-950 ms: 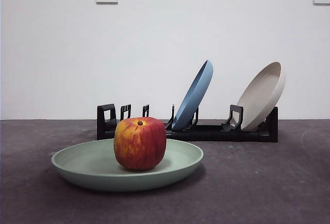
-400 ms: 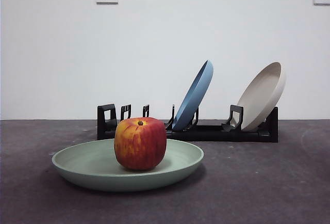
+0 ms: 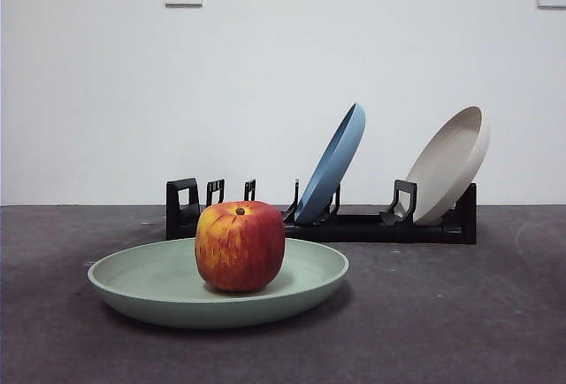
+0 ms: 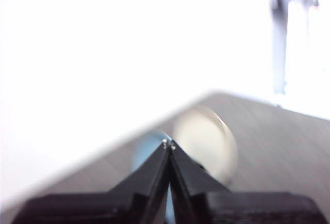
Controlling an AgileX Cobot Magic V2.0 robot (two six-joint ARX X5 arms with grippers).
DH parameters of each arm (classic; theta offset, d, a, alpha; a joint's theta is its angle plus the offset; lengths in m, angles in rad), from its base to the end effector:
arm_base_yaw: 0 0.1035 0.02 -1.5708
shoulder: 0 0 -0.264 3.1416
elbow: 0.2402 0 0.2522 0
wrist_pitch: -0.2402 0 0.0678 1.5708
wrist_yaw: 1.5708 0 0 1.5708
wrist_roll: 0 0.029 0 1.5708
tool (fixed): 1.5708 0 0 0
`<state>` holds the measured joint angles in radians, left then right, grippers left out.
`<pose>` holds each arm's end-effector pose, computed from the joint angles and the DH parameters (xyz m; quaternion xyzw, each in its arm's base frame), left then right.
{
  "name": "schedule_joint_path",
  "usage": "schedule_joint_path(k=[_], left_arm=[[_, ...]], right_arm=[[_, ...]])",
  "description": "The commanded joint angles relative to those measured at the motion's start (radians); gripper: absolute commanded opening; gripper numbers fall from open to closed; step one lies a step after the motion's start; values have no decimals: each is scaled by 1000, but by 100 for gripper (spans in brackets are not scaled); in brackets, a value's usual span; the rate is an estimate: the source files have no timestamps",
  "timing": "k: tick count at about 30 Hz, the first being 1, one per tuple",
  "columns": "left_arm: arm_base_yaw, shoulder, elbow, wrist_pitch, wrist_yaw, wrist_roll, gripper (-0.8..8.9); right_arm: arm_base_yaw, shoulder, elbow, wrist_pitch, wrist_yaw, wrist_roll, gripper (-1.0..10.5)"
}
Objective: Take the green plate from the plate rack,put the plate on the table,take the apple from the table,put the apple in the plate
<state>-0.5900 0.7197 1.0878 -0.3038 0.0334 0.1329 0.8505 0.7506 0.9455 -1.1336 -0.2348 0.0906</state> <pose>0.1033 -0.0704 0.4279 0.0544 -0.0512 -0.3038 0.9498 0.0690 0.0889 0.3124 -0.1023 0.4515 0.4406 0.7692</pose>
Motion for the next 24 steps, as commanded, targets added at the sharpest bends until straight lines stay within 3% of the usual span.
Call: schedule_joint_path(k=[1,5,12,24], left_arm=[[170,-100,-157,168,27,25,-3],[328,-255,-376,292,22,24,-3],[502,-484,-696,329,22,8,-3],[602,-673,-1010,294,22,-161,-3]], right_arm=[[2,-1,-7,2,1,6,1],[2,-1,-7,2,1,6,1],[2,-1,-7,1,1,6,1],[2,-1,-7,2,1,6,1]])
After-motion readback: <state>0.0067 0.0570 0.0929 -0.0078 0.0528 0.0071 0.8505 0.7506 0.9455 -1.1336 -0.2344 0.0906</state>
